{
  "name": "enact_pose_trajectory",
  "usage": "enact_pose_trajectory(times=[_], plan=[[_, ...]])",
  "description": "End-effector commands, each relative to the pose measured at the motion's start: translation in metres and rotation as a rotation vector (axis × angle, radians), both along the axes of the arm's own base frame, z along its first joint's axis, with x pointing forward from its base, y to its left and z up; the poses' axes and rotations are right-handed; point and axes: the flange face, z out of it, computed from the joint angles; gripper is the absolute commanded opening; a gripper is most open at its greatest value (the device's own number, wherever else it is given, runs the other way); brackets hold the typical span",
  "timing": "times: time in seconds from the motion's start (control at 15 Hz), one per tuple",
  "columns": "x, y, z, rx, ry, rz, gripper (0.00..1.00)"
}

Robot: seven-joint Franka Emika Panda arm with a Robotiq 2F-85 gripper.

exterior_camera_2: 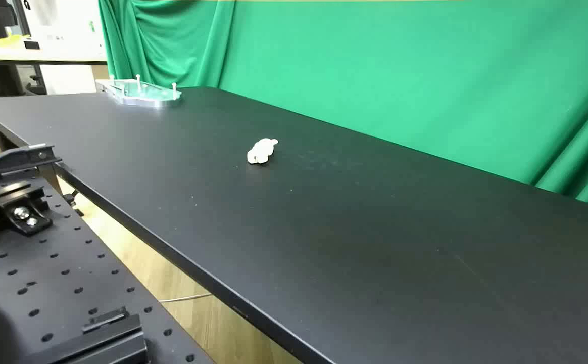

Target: Move the bunny toy to the right

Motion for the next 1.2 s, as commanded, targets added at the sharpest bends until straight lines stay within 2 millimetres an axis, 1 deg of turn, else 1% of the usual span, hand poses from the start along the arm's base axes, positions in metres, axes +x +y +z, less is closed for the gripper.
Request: enact_pose_trajectory(times=[0.0, 0.73, 0.8, 0.93, 1.13], plan=[[0.000, 0.000, 0.001, 0.000, 0.001, 0.000, 1.00], [0.000, 0.000, 0.001, 0.000, 0.001, 0.000, 1.00], [0.004, 0.003, -0.002, -0.001, -0.013, 0.002, 1.00], [0.015, 0.018, -0.013, -0.032, -0.026, 0.045, 1.00], [0.038, 0.059, -0.036, -0.165, -0.087, 0.156, 1.00]])
